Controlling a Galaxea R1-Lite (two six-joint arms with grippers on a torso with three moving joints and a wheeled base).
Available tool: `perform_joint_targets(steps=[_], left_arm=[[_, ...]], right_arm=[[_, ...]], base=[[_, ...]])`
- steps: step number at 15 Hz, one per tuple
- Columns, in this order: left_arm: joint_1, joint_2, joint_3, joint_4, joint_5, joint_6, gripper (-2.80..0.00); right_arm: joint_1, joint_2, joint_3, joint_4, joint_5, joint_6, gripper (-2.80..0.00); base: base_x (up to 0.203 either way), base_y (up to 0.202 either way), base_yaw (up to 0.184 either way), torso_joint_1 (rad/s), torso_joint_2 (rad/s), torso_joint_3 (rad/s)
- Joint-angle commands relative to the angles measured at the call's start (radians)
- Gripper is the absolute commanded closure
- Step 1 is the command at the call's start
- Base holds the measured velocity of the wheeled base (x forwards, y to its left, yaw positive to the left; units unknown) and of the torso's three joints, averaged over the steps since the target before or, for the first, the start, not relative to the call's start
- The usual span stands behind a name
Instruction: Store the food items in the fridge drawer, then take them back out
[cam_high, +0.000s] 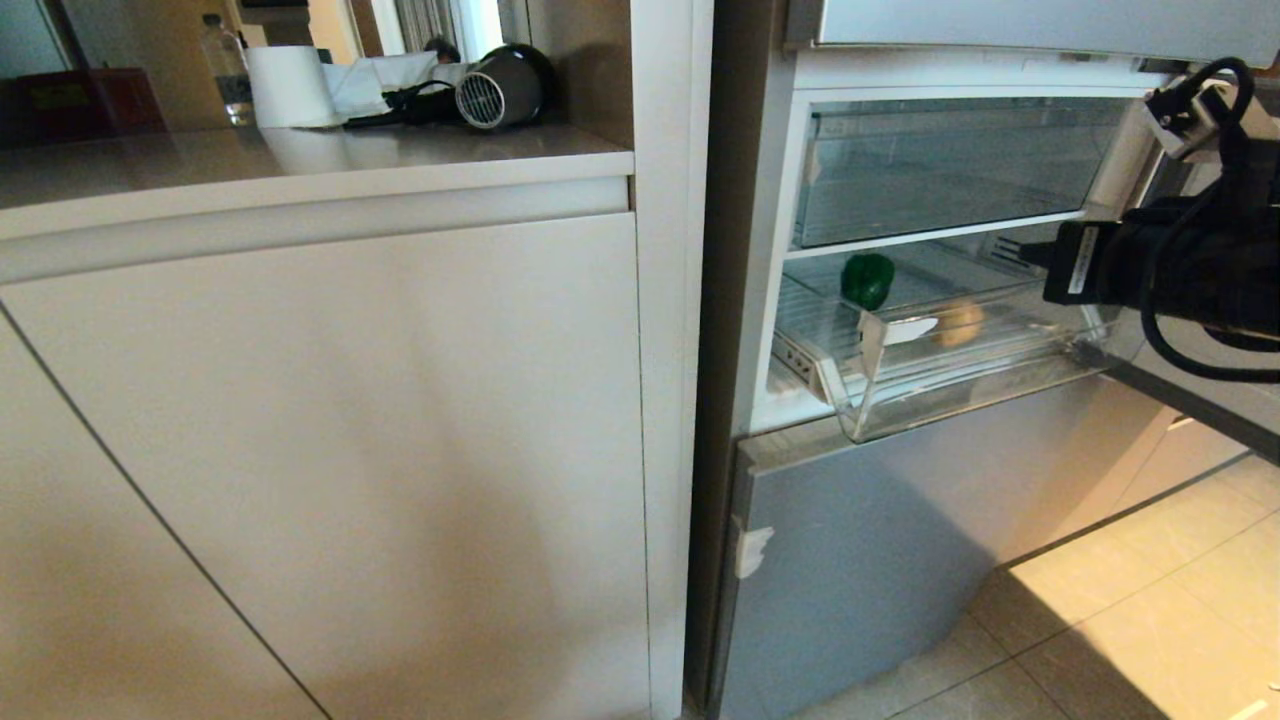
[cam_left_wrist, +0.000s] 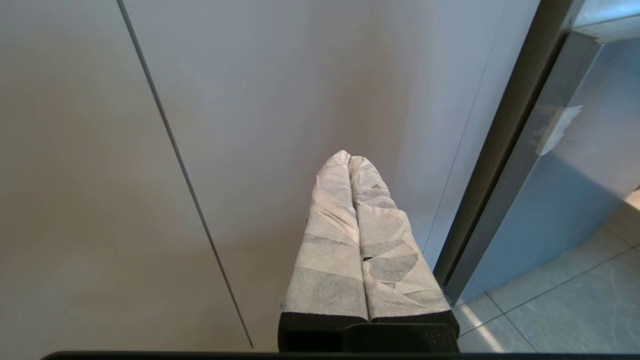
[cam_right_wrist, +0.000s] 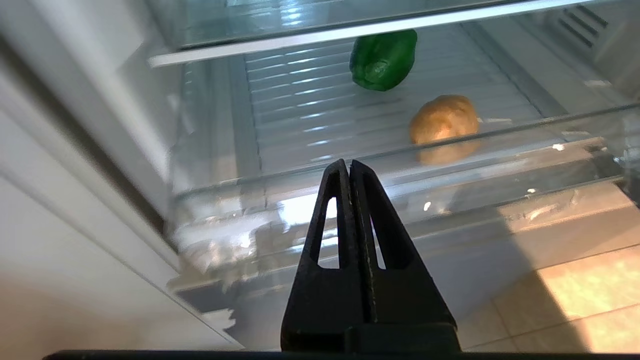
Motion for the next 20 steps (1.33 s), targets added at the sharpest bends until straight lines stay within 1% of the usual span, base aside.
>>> perform_joint_targets(steps=[1, 3, 5, 7, 9, 11, 13, 16, 20], left_arm=[[0.000, 0.000, 0.011, 0.000, 0.000, 0.000, 0.00], [0.000, 0.000, 0.011, 0.000, 0.000, 0.000, 0.00], [0.000, 0.000, 0.011, 0.000, 0.000, 0.000, 0.00], [0.000, 0.000, 0.011, 0.000, 0.000, 0.000, 0.00], [0.000, 0.000, 0.011, 0.000, 0.000, 0.000, 0.00], [0.000, 0.000, 0.011, 0.000, 0.000, 0.000, 0.00], [0.000, 0.000, 0.011, 0.000, 0.000, 0.000, 0.00], [0.000, 0.000, 0.011, 0.000, 0.000, 0.000, 0.00], [0.000, 0.000, 0.011, 0.000, -0.001, 0.000, 0.00]], right_arm=[[-0.057, 0.107, -0.089, 0.044, 0.045, 0.002, 0.00], [-0.082, 0.155, -0.151, 0.105, 0.096, 0.013, 0.00], [-0.091, 0.198, -0.208, 0.116, 0.125, 0.027, 0.00], [-0.092, 0.248, -0.255, 0.117, 0.140, 0.028, 0.00], [-0.094, 0.285, -0.291, 0.118, 0.176, 0.026, 0.00], [-0.096, 0.328, -0.333, 0.132, 0.178, 0.021, 0.00], [-0.102, 0.356, -0.385, 0.206, 0.178, 0.021, 0.00], [-0.116, 0.389, -0.437, 0.266, 0.178, 0.019, 0.00], [-0.116, 0.322, -0.471, 0.450, 0.164, 0.003, 0.00]], base=[[0.000, 0.000, 0.000, 0.000, 0.00, 0.000], [0.000, 0.000, 0.000, 0.000, 0.00, 0.000], [0.000, 0.000, 0.000, 0.000, 0.00, 0.000], [0.000, 0.000, 0.000, 0.000, 0.00, 0.000], [0.000, 0.000, 0.000, 0.000, 0.00, 0.000], [0.000, 0.000, 0.000, 0.000, 0.00, 0.000], [0.000, 0.000, 0.000, 0.000, 0.00, 0.000], [0.000, 0.000, 0.000, 0.000, 0.00, 0.000], [0.000, 0.000, 0.000, 0.000, 0.00, 0.000]])
